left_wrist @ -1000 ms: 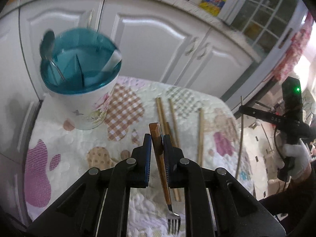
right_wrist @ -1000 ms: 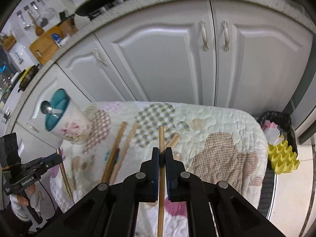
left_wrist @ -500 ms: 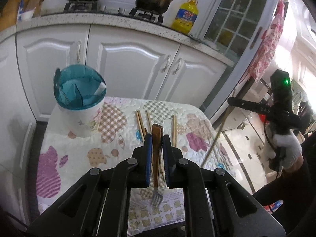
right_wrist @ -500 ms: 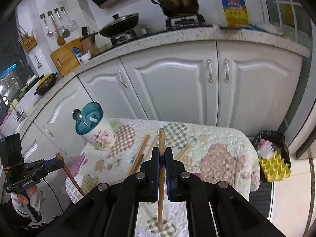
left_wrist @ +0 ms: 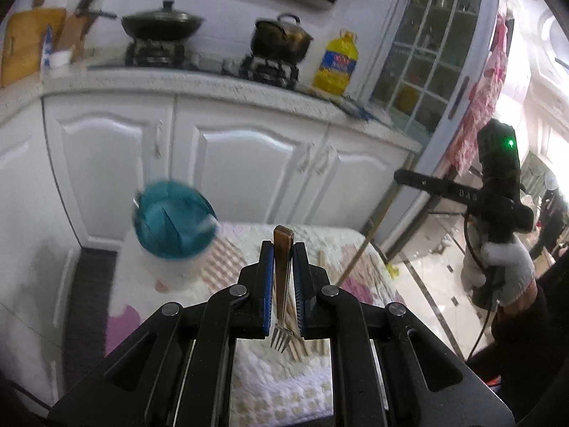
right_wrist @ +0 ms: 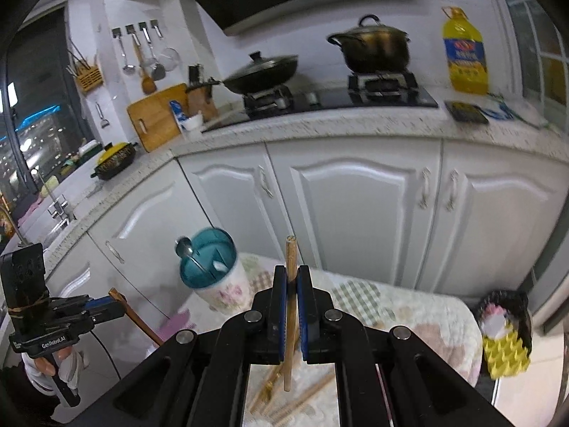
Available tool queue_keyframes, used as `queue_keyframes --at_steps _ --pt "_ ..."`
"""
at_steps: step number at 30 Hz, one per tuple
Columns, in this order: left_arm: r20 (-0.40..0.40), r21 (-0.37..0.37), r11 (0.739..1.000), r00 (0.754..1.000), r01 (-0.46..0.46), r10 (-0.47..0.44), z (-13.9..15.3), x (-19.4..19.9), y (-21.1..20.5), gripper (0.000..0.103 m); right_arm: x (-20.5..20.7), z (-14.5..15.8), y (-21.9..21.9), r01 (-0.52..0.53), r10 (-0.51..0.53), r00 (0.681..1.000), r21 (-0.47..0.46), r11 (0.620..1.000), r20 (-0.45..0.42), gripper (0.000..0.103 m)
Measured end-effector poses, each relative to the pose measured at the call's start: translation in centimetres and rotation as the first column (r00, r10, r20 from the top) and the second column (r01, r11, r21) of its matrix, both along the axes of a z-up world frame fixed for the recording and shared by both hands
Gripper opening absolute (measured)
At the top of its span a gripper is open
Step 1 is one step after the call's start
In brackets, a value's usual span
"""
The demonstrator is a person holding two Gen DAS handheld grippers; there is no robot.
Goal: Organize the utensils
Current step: 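Lift the fork and chopstick off the quilt and carry them toward the holder, then lower the fork into the holder with the left tool while the right tool lowers the chopstick in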
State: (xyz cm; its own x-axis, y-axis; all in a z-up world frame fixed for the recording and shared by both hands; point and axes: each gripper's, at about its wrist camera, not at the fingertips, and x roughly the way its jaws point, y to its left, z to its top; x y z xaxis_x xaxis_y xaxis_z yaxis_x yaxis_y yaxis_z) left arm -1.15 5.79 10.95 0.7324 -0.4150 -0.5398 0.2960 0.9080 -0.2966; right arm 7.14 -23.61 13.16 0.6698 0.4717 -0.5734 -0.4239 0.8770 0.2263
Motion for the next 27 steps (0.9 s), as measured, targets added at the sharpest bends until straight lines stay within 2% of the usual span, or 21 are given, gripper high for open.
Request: queue_keyframes --at_steps 8,12,18,27 --pt "0.143 0.014 0.993 0.983 -0.118 0.115 5.4 1.6 3.9 0.009 2.2 4.3 4.4 -0.08 0.078 0.995 0.02 0.997 0.063 0.005" --pt "0.174 0.024 0.986 0.972 -0.164 0.158 6.6 3.6 5.2 0.009 3.8 6.4 6.6 -0.105 0.101 0.99 0.035 0.994 0.096 0.005" --pt "0.184 0.06 0.968 0.956 -0.243 0.229 5.9 7.0 6.9 0.009 6.8 8.2 10.3 -0.126 0.119 0.985 0.049 0.991 0.125 0.005" --pt "0.156 0.06 0.951 0.944 -0.304 0.292 3.5 10.9 7.9 0.009 11.1 6.7 15.0 -0.131 0.126 0.985 0.034 0.991 0.115 0.005"
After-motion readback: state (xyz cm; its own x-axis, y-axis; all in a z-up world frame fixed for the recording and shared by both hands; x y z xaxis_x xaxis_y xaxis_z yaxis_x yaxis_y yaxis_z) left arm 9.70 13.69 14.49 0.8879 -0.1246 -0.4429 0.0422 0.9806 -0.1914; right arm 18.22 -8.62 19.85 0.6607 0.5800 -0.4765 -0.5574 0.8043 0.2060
